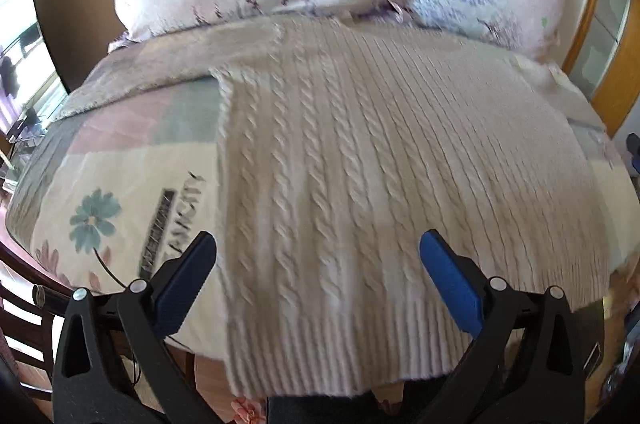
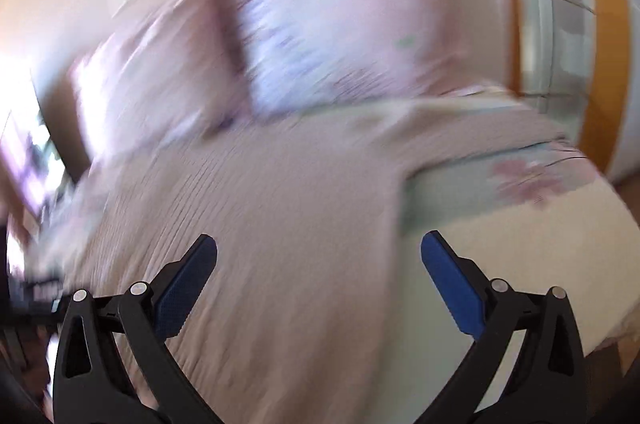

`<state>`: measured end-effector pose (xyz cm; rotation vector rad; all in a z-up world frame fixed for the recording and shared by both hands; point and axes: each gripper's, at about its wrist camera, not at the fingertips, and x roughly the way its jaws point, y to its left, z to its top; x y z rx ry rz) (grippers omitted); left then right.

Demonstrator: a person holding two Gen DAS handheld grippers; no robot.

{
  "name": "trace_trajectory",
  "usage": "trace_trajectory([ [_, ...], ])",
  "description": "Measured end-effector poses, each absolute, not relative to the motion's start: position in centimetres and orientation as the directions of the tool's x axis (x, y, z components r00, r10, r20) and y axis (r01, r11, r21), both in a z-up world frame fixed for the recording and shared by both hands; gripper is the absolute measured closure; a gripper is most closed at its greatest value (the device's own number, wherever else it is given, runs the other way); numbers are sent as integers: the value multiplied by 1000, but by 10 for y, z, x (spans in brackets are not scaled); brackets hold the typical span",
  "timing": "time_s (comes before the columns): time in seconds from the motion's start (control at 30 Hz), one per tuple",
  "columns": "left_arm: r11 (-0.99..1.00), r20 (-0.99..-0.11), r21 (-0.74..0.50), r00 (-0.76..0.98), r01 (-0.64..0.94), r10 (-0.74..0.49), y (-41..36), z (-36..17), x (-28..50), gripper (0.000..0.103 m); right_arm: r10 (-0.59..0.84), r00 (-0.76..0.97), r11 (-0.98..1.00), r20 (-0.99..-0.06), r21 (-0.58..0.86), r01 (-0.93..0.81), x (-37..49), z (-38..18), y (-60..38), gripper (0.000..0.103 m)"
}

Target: Fold small clothes

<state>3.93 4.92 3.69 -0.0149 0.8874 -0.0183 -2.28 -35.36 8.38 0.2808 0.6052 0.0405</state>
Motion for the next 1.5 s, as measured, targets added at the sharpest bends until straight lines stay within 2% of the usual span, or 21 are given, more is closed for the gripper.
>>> trace_trajectory([
  [0.07,997,-756,-69,654,-29,-33,75,49,57,2,56,831,913,-554,366,183,12,91,-418,4],
  [0.1,992,-741,-113,670,-49,-52,91,54,68,2,26,823,879,-567,405,251,30,88,-449,12],
  [0.13,986,-725,-150,687,-76,-58,107,57,77,2,-5,806,826,-592,453,337,52,81,-486,34],
  [0.17,981,-713,-164,700,-108,-42,118,59,84,2,-16,785,776,-620,487,400,69,72,-514,47],
  [0.27,969,-674,-147,737,-198,49,151,65,105,2,-28,720,603,-693,563,565,110,38,-588,49],
  [0.5,924,-649,-270,760,-270,32,216,55,136,2,-49,683,437,-729,599,671,150,-6,-645,55],
  [0.6,898,-640,-288,765,-332,78,239,46,138,2,-76,669,440,-739,577,688,158,-5,-653,77],
  [0.63,897,-636,-281,766,-340,91,245,45,138,2,-80,667,431,-741,578,693,158,-7,-657,95],
  [0.67,897,-638,-272,763,-348,103,251,44,140,2,-90,660,423,-746,571,704,157,-10,-661,96],
  [0.77,891,-625,-264,769,-371,135,269,47,140,2,-165,705,510,-690,552,660,153,18,-642,96],
  [0.87,877,-586,-285,795,-386,159,288,53,141,2,-204,802,722,-562,466,511,163,80,-572,96],
  [0.97,844,-567,-341,806,-414,166,304,55,142,2,-43,912,879,-408,419,229,174,140,-462,96],
  [1.07,793,-566,-386,800,-472,200,317,51,139,2,187,923,939,-337,338,-66,181,167,-336,96],
  [1.13,794,-577,-362,787,-488,221,319,47,142,2,335,861,931,-382,277,-239,185,156,-251,96],
  [1.2,809,-615,-321,758,-492,217,320,40,147,2,475,705,878,-526,230,-420,189,127,-163,90],
  [1.3,802,-634,-353,753,-483,174,330,31,148,2,544,549,805,-634,210,-555,172,93,-101,87],
  [1.33,788,-638,-383,755,-482,152,337,28,148,2,546,552,804,-630,210,-556,170,94,-101,75],
  [1.37,761,-639,-429,759,-486,125,347,24,147,2,539,571,815,-619,214,-538,169,96,-110,51],
  [1.4,738,-639,-460,761,-494,111,353,21,147,2,529,600,833,-601,233,-502,169,101,-127,38],
  [1.43,709,-643,-491,760,-506,97,363,18,148,3,516,623,848,-587,247,-470,174,105,-142,30],
  [1.5,635,-630,-570,773,-521,69,383,13,149,11,477,672,878,-566,265,-399,171,114,-177,30],
])
